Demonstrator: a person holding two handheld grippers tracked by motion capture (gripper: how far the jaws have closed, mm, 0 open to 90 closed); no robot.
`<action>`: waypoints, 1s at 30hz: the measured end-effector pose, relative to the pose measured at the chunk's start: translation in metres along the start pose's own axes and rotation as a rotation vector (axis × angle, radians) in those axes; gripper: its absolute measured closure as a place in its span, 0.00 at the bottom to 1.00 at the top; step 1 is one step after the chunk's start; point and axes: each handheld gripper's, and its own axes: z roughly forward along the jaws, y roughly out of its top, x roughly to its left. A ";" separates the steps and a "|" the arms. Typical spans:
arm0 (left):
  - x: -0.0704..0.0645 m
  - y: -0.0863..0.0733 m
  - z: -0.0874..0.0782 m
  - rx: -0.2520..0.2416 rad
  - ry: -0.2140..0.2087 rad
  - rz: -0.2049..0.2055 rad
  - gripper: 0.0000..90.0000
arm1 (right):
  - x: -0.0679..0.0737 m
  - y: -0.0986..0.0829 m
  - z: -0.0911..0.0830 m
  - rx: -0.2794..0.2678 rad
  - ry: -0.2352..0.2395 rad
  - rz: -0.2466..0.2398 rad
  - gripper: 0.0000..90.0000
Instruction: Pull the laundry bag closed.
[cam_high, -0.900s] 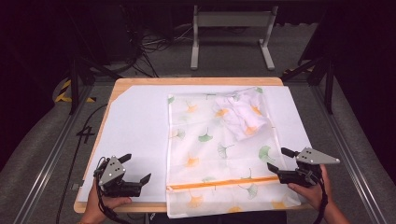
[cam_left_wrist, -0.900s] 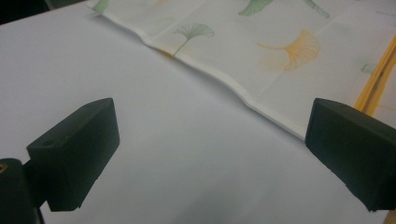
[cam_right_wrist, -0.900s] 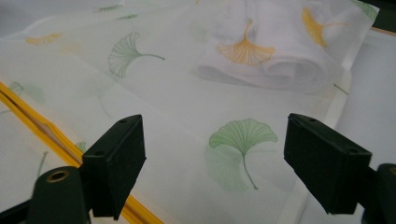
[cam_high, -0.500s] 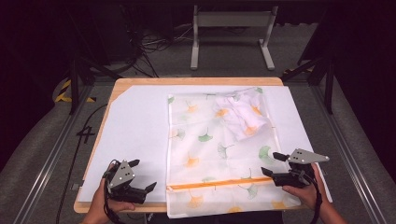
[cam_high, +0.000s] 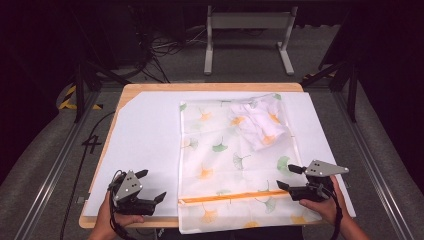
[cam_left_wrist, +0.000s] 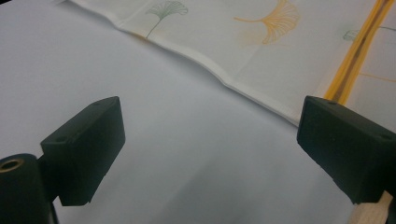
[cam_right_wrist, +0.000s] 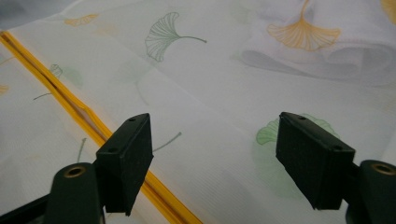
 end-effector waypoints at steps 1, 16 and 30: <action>-0.001 0.000 0.001 0.002 -0.007 0.003 0.10 | 0.002 0.001 0.001 -0.001 0.006 0.000 0.31; -0.015 0.005 0.005 -0.021 -0.188 0.081 0.63 | 0.020 0.009 0.018 0.033 0.067 -0.022 0.32; -0.064 0.005 0.013 0.045 -0.339 0.194 0.98 | 0.037 0.023 0.038 0.051 0.120 -0.034 0.36</action>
